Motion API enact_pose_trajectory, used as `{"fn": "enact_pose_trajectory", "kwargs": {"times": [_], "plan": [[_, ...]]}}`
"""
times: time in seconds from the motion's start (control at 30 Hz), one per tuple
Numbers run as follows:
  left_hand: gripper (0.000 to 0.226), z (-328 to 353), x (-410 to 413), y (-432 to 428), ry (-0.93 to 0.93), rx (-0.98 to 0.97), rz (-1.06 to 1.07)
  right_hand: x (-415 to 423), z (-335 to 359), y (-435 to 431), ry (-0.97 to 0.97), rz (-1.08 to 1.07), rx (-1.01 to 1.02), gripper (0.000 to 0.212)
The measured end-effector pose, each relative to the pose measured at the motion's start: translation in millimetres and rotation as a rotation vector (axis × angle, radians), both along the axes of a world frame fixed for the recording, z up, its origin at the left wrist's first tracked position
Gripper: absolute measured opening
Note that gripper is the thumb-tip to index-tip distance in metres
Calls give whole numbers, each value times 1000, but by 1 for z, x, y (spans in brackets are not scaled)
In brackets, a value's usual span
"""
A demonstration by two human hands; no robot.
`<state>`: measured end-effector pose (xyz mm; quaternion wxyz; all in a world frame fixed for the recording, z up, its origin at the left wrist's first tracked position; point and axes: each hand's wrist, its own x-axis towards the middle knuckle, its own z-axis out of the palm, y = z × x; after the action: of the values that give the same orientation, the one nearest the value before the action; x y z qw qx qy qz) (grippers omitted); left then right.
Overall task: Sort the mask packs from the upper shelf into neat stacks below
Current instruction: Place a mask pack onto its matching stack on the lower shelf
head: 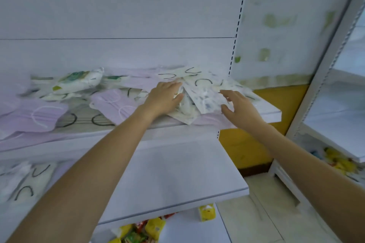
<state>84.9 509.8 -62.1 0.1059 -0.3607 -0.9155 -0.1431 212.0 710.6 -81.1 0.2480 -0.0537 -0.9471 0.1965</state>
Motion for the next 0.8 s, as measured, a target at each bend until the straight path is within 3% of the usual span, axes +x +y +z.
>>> {"fn": "enact_pose_trajectory", "kwargs": {"times": [0.07, 0.2, 0.47, 0.67, 0.8], "plan": [[28, -4, -16, 6, 7, -50, 50, -18, 2, 14, -13, 12, -39, 46], [43, -2, -44, -1, 23, -28, 192, -52, -1, 27, -135, 93, -50, 50], [35, 13, -78, -11, 154, 130, 273, -80, -4, 15, -287, 225, 200, 65], [25, 16, -69, 6, 55, 221, 153, -77, -1, 18, -426, 321, 272, 90], [22, 19, -43, 25, -28, 235, 110, -67, 1, 18, -410, 381, 229, 82]]}}
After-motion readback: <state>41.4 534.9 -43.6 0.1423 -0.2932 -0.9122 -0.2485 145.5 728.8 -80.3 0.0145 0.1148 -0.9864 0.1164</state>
